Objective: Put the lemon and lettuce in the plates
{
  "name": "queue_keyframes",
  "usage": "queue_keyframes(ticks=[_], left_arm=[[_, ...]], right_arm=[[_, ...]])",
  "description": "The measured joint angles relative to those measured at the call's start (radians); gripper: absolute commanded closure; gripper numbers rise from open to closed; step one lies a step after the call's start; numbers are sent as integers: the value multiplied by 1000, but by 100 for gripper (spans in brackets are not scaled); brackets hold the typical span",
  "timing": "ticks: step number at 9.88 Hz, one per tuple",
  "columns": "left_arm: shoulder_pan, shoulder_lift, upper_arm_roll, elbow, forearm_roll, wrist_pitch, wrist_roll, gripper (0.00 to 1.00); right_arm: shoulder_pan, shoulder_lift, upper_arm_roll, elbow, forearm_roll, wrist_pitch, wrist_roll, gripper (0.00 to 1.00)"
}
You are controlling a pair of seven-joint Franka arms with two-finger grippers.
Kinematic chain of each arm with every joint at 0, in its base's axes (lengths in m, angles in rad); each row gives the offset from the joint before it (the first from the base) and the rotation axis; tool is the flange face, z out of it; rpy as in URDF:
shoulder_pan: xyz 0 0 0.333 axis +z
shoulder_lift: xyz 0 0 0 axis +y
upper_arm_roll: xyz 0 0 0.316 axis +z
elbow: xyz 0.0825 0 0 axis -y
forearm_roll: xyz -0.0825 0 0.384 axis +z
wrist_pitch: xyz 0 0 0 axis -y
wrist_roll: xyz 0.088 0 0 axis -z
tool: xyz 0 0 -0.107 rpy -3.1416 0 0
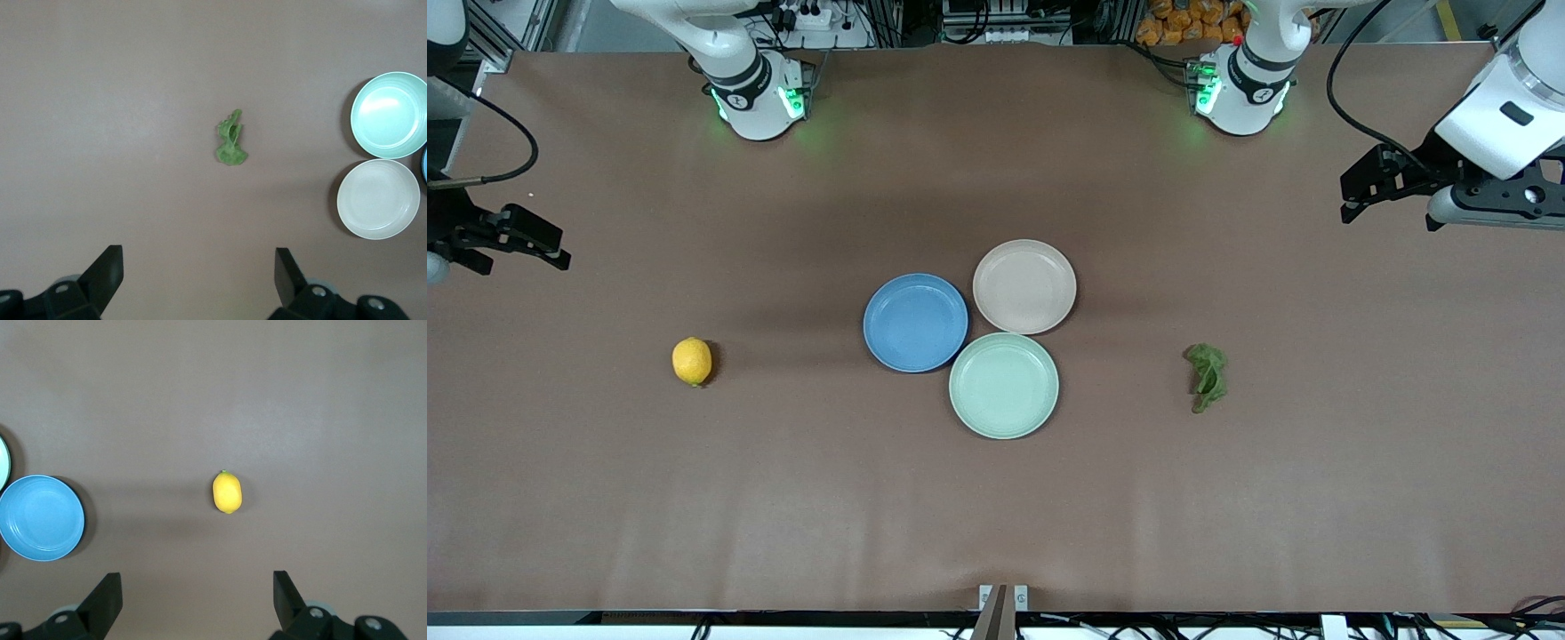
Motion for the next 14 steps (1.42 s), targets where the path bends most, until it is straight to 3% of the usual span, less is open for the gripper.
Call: queue_keyframes(ticks=[6,14], left_arm=[[-1,10,5,-1,0,0,0,0],[-3,137,5,-3,0,88,0,0]], right_arm=[[0,0,-1,0,0,0,0,0],[0,0,-1,0,0,-1,0,0]])
